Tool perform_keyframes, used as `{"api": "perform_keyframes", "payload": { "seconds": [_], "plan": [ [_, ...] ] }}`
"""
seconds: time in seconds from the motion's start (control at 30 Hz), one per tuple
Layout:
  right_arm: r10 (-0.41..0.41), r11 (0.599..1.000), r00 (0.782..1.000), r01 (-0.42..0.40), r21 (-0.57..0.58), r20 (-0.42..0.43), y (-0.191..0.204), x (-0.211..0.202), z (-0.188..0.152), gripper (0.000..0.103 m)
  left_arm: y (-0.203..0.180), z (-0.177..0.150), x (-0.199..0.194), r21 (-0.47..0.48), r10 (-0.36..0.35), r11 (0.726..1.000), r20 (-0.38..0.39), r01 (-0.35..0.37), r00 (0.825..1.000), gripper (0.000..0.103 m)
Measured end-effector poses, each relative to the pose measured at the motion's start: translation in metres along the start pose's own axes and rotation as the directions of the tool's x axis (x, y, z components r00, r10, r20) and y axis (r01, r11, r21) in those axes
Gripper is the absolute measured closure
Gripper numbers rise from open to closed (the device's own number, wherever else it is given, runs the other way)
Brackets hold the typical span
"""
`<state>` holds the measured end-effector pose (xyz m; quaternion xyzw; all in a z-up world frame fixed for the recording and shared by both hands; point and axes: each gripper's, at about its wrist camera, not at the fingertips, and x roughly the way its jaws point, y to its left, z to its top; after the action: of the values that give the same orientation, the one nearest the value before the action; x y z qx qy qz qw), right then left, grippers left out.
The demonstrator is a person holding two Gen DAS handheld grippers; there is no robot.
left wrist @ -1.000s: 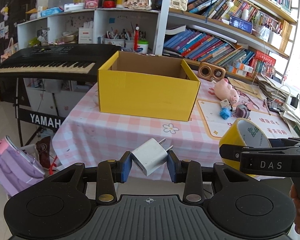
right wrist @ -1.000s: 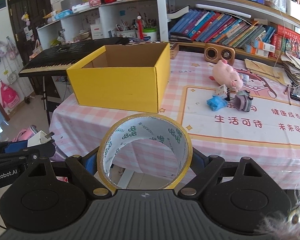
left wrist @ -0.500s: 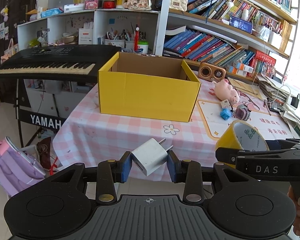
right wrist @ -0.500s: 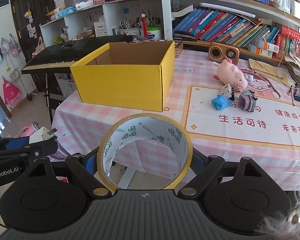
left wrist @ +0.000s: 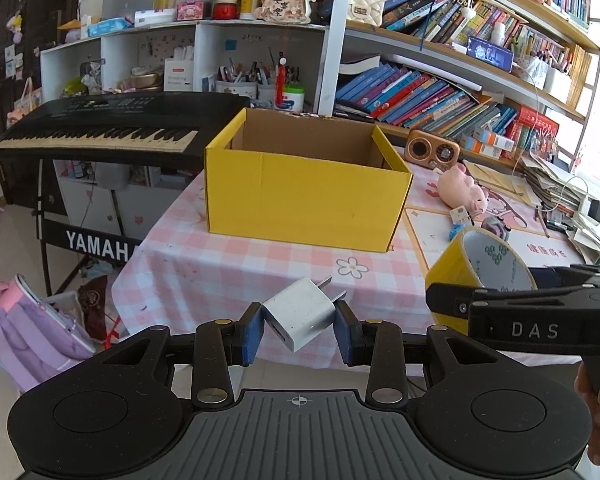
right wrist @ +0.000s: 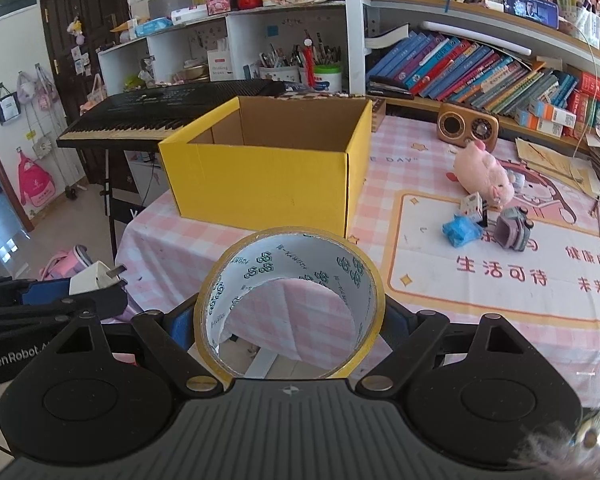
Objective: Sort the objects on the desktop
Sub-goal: 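Lift the plug and tape roll and carry both toward the yellow box, then lower both into the box and open the left and right grippers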
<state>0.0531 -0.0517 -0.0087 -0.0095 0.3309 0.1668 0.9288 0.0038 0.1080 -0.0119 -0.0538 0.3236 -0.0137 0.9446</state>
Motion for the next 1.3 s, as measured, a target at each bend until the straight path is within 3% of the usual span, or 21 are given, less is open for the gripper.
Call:
{"api": "perform_keyframes", "payload": {
  "seconds": [0.27,0.57,0.9,1.1,1.3],
  "plan": [
    [0.024,0.999,0.998,-0.022,-0.034,0.062,-0.004,0.010,0.027,0.017,0.003,0.023,0.013,0.024,0.014,1.000,0.028,-0.015,1.000,0.067],
    [0.049,0.998,0.987,-0.042,-0.045,0.153,-0.020,0.039,0.089,0.017,0.005,0.081,0.035,0.042,0.032,0.998,0.123,-0.037,0.992,0.067],
    [0.125,0.987,0.977,-0.104,-0.122,0.175,-0.020,0.089,0.160,0.017,0.014,0.134,0.075,0.039,0.048,0.998,0.151,-0.054,0.987,0.067],
    [0.138,0.972,0.981,-0.108,-0.207,0.137,-0.015,0.132,0.193,0.017,0.025,0.159,0.109,0.027,0.071,0.997,0.119,-0.074,0.990,0.067],
    [0.137,0.930,0.990,-0.125,-0.346,0.011,-0.012,0.187,0.212,0.017,0.034,0.179,0.151,0.036,0.117,0.992,0.055,-0.119,0.992,0.067]
  ]
}}
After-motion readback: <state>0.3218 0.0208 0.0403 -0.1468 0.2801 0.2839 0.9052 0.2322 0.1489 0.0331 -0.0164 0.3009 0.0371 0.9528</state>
